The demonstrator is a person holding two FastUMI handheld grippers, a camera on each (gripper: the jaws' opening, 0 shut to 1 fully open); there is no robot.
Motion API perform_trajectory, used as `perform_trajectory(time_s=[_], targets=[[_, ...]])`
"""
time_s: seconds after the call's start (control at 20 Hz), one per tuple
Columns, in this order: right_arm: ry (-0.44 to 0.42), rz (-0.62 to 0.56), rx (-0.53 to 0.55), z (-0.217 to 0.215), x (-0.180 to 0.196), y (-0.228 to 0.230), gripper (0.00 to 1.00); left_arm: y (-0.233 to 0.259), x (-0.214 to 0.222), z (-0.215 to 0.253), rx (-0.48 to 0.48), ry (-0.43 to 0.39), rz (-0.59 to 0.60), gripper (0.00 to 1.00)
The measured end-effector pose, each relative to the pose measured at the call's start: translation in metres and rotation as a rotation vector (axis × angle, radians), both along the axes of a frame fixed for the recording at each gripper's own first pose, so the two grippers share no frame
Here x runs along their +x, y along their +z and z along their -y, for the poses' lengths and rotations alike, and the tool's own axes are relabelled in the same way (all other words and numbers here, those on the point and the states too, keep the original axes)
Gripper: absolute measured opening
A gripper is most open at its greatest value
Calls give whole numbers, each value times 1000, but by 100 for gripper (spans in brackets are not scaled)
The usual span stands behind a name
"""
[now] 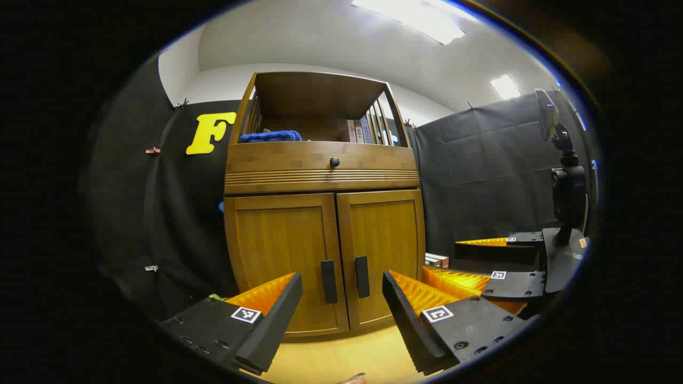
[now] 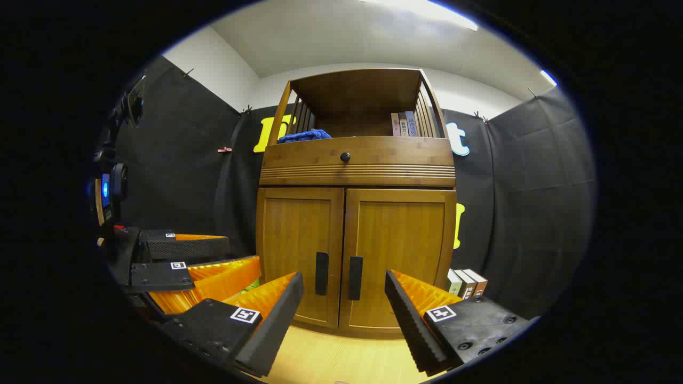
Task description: Open the right door of the double-door shoe cabinet with the right hand, and open the left door with the left hand.
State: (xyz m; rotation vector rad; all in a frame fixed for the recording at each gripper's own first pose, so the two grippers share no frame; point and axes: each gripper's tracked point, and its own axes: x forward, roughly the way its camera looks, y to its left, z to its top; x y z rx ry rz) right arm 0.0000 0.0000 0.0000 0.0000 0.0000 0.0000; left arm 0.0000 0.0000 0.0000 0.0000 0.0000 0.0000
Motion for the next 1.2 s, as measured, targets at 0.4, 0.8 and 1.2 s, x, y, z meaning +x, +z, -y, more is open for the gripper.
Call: perform_trajectory(time_s=[0.4, 0.8, 1.2], targets=[[-3, 18, -14, -2, -4, 4, 97, 4, -5, -4, -12, 15, 18, 94], [6, 4, -21, -5, -4, -1, 97, 6, -10, -15, -19, 42, 29, 94], [1, -10, -14, -5, 0, -4, 97, 5, -11, -17, -20, 41, 31, 94]])
